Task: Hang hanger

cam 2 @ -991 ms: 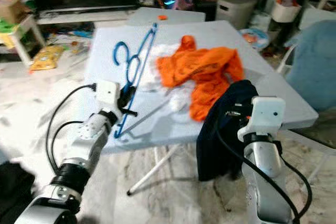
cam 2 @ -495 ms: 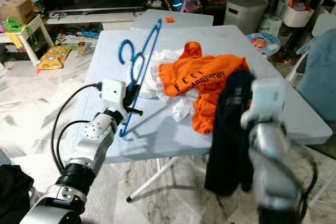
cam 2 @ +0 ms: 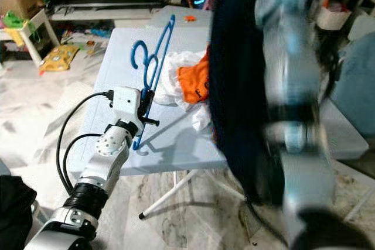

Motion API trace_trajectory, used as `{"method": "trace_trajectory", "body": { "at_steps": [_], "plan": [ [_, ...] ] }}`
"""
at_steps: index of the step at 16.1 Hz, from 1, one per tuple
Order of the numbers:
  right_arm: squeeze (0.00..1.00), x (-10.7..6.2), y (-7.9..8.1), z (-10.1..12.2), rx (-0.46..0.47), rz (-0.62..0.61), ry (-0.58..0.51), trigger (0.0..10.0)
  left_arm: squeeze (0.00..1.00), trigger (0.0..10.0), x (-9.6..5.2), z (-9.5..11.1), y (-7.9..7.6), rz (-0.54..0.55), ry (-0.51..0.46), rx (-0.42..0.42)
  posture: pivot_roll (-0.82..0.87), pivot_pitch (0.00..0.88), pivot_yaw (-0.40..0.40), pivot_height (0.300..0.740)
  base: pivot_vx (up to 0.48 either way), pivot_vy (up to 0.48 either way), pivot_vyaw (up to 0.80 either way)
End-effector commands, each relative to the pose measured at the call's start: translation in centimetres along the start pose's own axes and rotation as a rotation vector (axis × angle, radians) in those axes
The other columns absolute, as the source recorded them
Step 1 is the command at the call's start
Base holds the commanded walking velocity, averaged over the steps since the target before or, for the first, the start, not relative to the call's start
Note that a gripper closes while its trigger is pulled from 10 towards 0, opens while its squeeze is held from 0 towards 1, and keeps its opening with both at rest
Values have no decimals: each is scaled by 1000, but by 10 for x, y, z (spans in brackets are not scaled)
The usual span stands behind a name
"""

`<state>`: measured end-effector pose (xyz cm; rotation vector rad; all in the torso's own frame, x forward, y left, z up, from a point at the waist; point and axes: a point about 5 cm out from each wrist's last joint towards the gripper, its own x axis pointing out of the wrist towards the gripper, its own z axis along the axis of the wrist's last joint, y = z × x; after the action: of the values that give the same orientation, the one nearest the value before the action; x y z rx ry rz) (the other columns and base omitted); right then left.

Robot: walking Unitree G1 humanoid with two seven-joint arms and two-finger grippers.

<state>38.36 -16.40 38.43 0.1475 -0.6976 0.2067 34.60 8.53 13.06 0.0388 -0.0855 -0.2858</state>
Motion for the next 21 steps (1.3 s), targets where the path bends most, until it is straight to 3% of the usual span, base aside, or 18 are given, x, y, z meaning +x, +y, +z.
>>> {"method": "trace_trajectory", "body": {
  "at_steps": [1,2,3,4,5,6,7,8,9,10,11,12,15,18,21],
  "plan": [
    [0,6,-4,6,92,-53,-58,10000,0,10000,-6,-15,4,27,63,1,53,0,-71,740,0,0,0],
    [0,14,2,7,180,-78,-85,10000,0,10000,-7,-13,3,35,53,3,62,0,-79,740,0,0,0],
    [0,11,6,-7,214,-107,-63,10000,0,10000,-8,-12,6,50,41,8,72,0,-86,740,0,0,0],
    [0,10,6,-9,215,-111,-57,10000,0,10000,-8,-11,6,52,40,8,74,0,-89,740,0,0,0],
    [0,-1,8,-29,207,-113,5,10000,0,10000,-9,-11,8,63,35,13,75,0,-91,740,0,0,0],
    [0,-24,10,-69,78,-104,177,10000,0,10000,-11,-12,10,68,38,16,74,0,-92,740,0,0,0],
    [0,-43,9,-94,-22,-82,288,10000,0,10000,-11,-13,11,68,43,16,67,0,-89,740,0,0,0],
    [196,-76,7,-129,-177,-21,495,10000,0,10000,-11,-14,10,62,49,11,61,0,-83,740,0,0,0],
    [1000,-93,3,-143,-231,5,585,10000,0,10000,-11,-14,9,57,50,10,57,0,-80,740,0,0,0],
    [1000,-105,-1,-151,-258,18,645,10000,0,10000,-11,-14,8,52,50,8,54,0,-79,740,0,0,0],
    [1000,-148,-18,-174,-326,87,870,10000,0,10000,-9,-13,4,31,52,3,39,0,-65,740,0,0,0],
    [1000,-170,-28,-177,-357,132,948,10000,0,10000,-7,-13,1,12,53,-1,32,0,-54,740,0,0,0],
    [1000,-185,-37,-165,-387,167,930,10000,0,10000,-6,-13,-2,-14,56,-5,19,0,-41,740,0,0,0],
    [1000,-203,-44,-133,-408,152,841,10000,0,10000,-6,-14,-6,-49,69,-7,10,0,-32,740,0,0,0],
    [1000,-232,-45,-112,-408,221,858,10000,0,10000,-8,-17,-3,-73,78,14,6,0,-28,740,0,0,0]
  ]
}}
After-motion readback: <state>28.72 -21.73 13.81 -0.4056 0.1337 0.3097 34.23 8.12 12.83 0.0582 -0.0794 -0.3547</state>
